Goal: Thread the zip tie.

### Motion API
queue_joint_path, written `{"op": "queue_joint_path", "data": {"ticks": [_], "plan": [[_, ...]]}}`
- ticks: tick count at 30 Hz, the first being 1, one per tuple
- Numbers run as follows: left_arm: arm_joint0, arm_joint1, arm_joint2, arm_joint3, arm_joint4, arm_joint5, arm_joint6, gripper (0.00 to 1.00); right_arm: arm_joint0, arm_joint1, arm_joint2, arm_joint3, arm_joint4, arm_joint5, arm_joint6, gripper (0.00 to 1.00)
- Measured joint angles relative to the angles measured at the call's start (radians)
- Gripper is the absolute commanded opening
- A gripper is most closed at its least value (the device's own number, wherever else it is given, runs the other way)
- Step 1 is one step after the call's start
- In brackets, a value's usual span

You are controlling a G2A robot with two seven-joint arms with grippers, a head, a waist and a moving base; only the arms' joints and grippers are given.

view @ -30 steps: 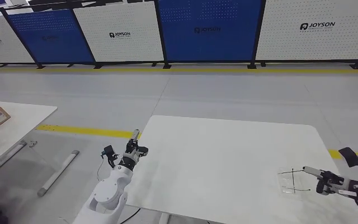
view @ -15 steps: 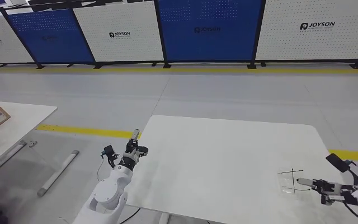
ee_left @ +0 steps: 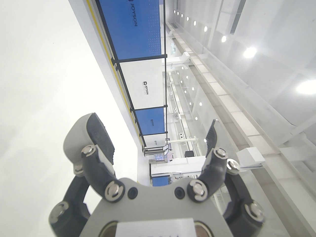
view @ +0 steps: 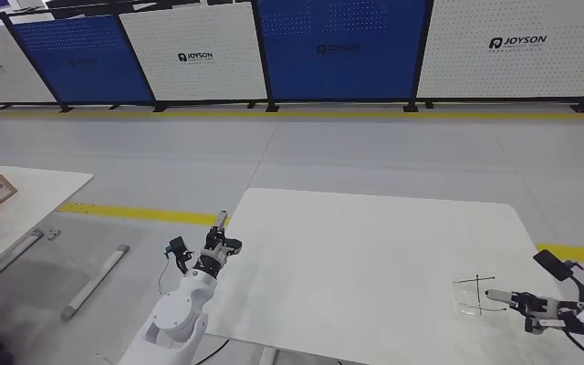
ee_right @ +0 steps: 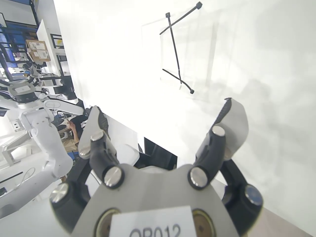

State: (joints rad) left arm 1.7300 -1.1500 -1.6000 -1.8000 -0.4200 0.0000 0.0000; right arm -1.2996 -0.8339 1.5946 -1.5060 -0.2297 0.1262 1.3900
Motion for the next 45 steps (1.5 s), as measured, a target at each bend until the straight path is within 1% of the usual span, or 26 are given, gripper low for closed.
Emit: {"op": "queue_joint_path", "data": {"ticks": [13, 15, 16, 17, 20, 23, 26, 27, 37, 41, 45], "plan": [[0.0, 0.0, 0.0, 0.0, 0.0, 0.0, 0.0, 1.0, 0.0, 0.0, -0.001, -0.001, 0.001, -0.001, 0.0, 1.0], [0.0, 0.0, 0.0, 0.0, 0.0, 0.0, 0.0, 1.0, 0.0, 0.004, -0.015, -0.007, 0.029, -0.037, 0.0, 1.0], [0.0, 0.0, 0.0, 0.0, 0.0, 0.0, 0.0, 1.0, 0.006, 0.009, -0.026, 0.005, 0.048, -0.066, 0.0, 1.0], [0.0, 0.0, 0.0, 0.0, 0.0, 0.0, 0.0, 1.0, 0.014, 0.013, -0.036, 0.017, 0.059, -0.079, 0.0, 1.0], [0.0, 0.0, 0.0, 0.0, 0.0, 0.0, 0.0, 1.0, 0.053, 0.026, -0.084, 0.059, 0.095, -0.093, 0.0, 1.0], [0.0, 0.0, 0.0, 0.0, 0.0, 0.0, 0.0, 1.0, 0.103, 0.038, -0.137, 0.104, 0.084, -0.051, 0.0, 1.0], [0.0, 0.0, 0.0, 0.0, 0.0, 0.0, 0.0, 1.0, 0.128, 0.049, -0.191, 0.127, 0.073, -0.033, 0.0, 1.0], [0.0, 0.0, 0.0, 0.0, 0.0, 0.0, 0.0, 1.0, 0.129, 0.05, -0.195, 0.128, 0.073, -0.032, 0.0, 1.0], [0.0, 0.0, 0.0, 0.0, 0.0, 0.0, 0.0, 1.0, 0.127, 0.049, -0.191, 0.13, 0.076, -0.035, -0.002, 1.0], [0.0, 0.0, 0.0, 0.0, 0.0, 0.0, 0.0, 1.0, 0.107, 0.052, -0.166, 0.165, 0.129, -0.079, -0.021, 1.0], [0.0, 0.0, 0.0, 0.0, 0.0, 0.0, 0.0, 1.0, 0.091, 0.06, -0.141, 0.17, 0.141, -0.09, 0.001, 1.0]]}}
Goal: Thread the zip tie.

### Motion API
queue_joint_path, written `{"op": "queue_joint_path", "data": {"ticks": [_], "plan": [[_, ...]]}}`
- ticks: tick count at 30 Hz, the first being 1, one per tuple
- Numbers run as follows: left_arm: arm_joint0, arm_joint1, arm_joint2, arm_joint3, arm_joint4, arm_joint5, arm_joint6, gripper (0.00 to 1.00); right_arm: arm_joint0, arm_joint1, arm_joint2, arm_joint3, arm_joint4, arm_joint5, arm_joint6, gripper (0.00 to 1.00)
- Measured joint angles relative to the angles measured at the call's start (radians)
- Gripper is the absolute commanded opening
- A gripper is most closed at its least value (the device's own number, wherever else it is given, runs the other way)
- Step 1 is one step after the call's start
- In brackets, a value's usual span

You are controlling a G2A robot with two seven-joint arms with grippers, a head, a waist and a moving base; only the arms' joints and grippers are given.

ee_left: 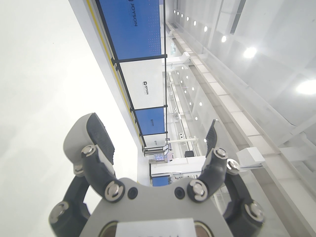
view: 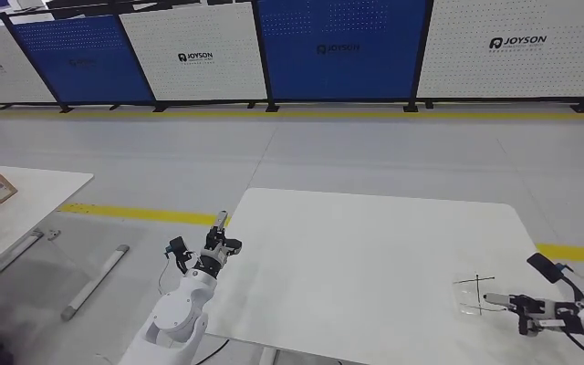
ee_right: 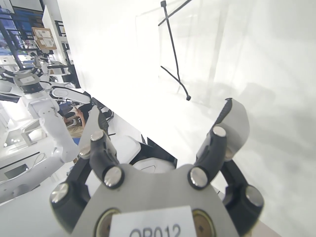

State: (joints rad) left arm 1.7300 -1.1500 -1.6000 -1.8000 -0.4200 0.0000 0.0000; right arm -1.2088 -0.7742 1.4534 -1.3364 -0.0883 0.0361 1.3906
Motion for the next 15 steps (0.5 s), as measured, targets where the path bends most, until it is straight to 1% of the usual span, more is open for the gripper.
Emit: {"op": "queue_joint_path", "data": {"ticks": [7, 10, 13, 14, 15], "plan": [[0.0, 0.0, 0.0, 0.0, 0.0, 0.0, 0.0, 1.0, -0.001, 0.0, 0.0, -0.001, -0.001, -0.001, -0.002, 1.0], [0.0, 0.0, 0.0, 0.0, 0.0, 0.0, 0.0, 1.0, -0.015, 0.0, 0.007, 0.0, 0.012, -0.015, -0.032, 1.0], [0.0, 0.0, 0.0, 0.0, 0.0, 0.0, 0.0, 1.0, -0.023, 0.005, 0.021, -0.007, 0.009, -0.003, -0.033, 1.0], [0.0, 0.0, 0.0, 0.0, 0.0, 0.0, 0.0, 1.0, -0.026, 0.007, 0.024, -0.012, 0.004, 0.003, -0.03, 0.99], [0.0, 0.0, 0.0, 0.0, 0.0, 0.0, 0.0, 1.0, -0.027, 0.008, 0.025, -0.015, 0.002, 0.009, -0.029, 0.92]]}}
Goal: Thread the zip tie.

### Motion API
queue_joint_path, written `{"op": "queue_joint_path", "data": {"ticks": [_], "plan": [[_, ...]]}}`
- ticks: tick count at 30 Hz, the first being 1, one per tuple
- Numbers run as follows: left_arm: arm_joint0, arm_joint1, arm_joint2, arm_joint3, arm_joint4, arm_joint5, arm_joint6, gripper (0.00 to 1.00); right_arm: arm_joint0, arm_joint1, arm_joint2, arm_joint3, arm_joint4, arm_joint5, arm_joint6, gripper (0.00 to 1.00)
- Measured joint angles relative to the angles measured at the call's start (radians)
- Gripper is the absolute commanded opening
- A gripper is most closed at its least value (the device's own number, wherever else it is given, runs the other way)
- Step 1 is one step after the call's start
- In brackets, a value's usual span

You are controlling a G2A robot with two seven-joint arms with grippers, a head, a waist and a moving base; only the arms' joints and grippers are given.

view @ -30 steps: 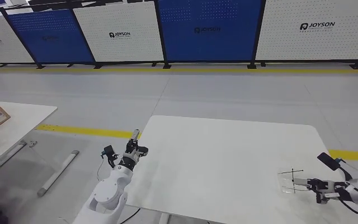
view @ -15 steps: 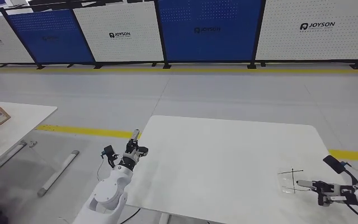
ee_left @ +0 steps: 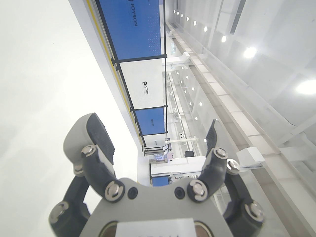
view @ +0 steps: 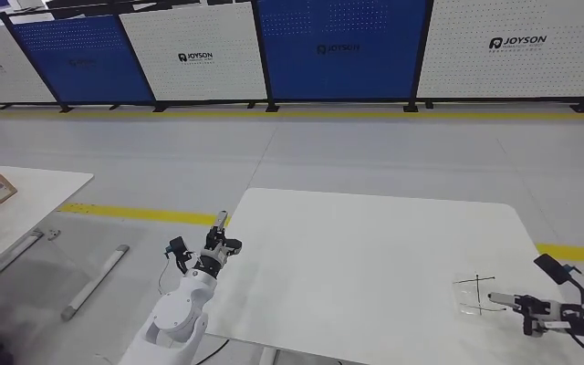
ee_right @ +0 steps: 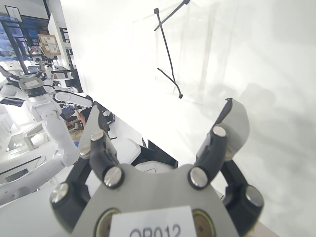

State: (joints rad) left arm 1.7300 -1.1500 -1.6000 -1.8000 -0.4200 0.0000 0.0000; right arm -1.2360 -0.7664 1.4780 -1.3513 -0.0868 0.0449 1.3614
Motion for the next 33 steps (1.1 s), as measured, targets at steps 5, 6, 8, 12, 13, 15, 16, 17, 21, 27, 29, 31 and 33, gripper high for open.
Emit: {"op": "queue_joint_path", "data": {"ticks": [5, 6, 8, 12, 13, 15, 16, 17, 21, 27, 29, 31, 33], "plan": [[0.0, 0.0, 0.0, 0.0, 0.0, 0.0, 0.0, 1.0, 0.0, 0.003, -0.004, -0.003, -0.007, 0.026, 0.002, 0.55], [0.0, 0.0, 0.0, 0.0, 0.0, 0.0, 0.0, 1.0, 0.0, 0.003, -0.004, -0.002, -0.007, 0.029, 0.002, 0.49], [0.0, 0.0, 0.0, 0.0, 0.0, 0.0, 0.0, 1.0, 0.0, 0.005, -0.003, 0.002, -0.012, 0.041, 0.002, 0.47], [0.0, 0.0, 0.0, 0.0, 0.0, 0.0, 0.0, 1.0, 0.004, 0.009, -0.004, 0.001, -0.036, 0.085, 0.01, 0.44], [0.0, 0.0, 0.0, 0.0, 0.0, 0.0, 0.0, 1.0, 0.006, 0.01, -0.007, -0.001, -0.043, 0.098, 0.014, 0.44], [0.0, 0.0, 0.0, 0.0, 0.0, 0.0, 0.0, 1.0, 0.012, 0.011, -0.012, -0.001, -0.052, 0.116, 0.019, 0.44], [0.0, 0.0, 0.0, 0.0, 0.0, 0.0, 0.0, 1.0, 0.016, 0.011, -0.015, 0.001, -0.055, 0.122, 0.021, 0.44], [0.0, 0.0, 0.0, 0.0, 0.0, 0.0, 0.0, 1.0, 0.02, 0.012, -0.018, 0.002, -0.056, 0.128, 0.022, 0.42], [0.0, 0.0, 0.0, 0.0, 0.0, 0.0, 0.0, 1.0, 0.031, 0.014, -0.023, 0.003, -0.069, 0.154, 0.023, 0.36], [0.0, 0.0, 0.0, 0.0, 0.0, 0.0, 0.0, 1.0, 0.05, 0.017, -0.054, -0.019, -0.119, 0.225, 0.029, 0.34], [0.0, 0.0, 0.0, 0.0, 0.0, 0.0, 0.0, 1.0, 0.06, 0.017, -0.071, -0.02, -0.126, 0.235, 0.029, 0.34], [0.0, 0.0, 0.0, 0.0, 0.0, 0.0, 0.0, 1.0, 0.069, 0.017, -0.083, -0.017, -0.127, 0.241, 0.029, 0.33], [0.0, 0.0, 0.0, 0.0, 0.0, 0.0, 0.0, 1.0, 0.08, 0.018, -0.094, -0.009, -0.127, 0.247, 0.029, 0.32]]}}
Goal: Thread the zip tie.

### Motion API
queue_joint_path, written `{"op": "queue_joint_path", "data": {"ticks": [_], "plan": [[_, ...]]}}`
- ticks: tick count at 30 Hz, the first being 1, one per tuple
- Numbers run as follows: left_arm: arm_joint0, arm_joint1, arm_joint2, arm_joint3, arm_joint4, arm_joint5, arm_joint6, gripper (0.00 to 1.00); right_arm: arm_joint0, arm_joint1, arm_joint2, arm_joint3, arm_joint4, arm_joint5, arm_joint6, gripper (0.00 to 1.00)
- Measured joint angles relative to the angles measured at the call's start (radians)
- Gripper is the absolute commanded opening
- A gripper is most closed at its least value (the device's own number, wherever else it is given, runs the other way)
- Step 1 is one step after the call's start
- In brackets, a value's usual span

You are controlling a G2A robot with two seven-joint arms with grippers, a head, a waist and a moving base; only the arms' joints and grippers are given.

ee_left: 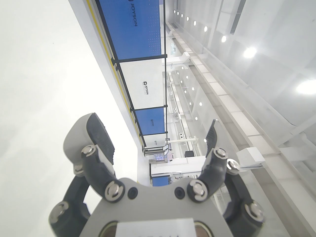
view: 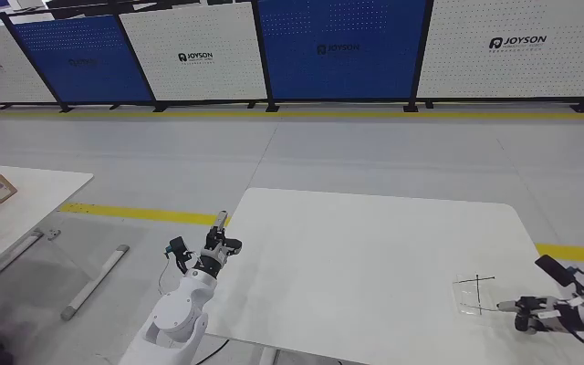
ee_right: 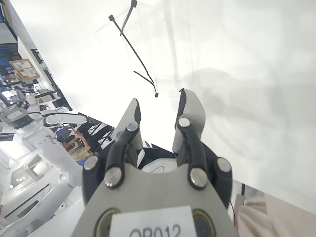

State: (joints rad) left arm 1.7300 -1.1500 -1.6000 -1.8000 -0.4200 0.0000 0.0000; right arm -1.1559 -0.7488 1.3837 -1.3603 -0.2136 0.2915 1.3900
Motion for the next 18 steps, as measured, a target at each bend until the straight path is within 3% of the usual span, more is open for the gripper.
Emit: {"op": "queue_joint_path", "data": {"ticks": [3, 18], "plan": [[0.0, 0.0, 0.0, 0.0, 0.0, 0.0, 0.0, 1.0, 0.015, 0.001, -0.012, 0.015, -0.003, 0.011, 0.0, 0.27], [0.0, 0.0, 0.0, 0.0, 0.0, 0.0, 0.0, 1.0, 0.082, -0.008, -0.08, 0.055, -0.028, 0.049, -0.004, 0.24]]}}
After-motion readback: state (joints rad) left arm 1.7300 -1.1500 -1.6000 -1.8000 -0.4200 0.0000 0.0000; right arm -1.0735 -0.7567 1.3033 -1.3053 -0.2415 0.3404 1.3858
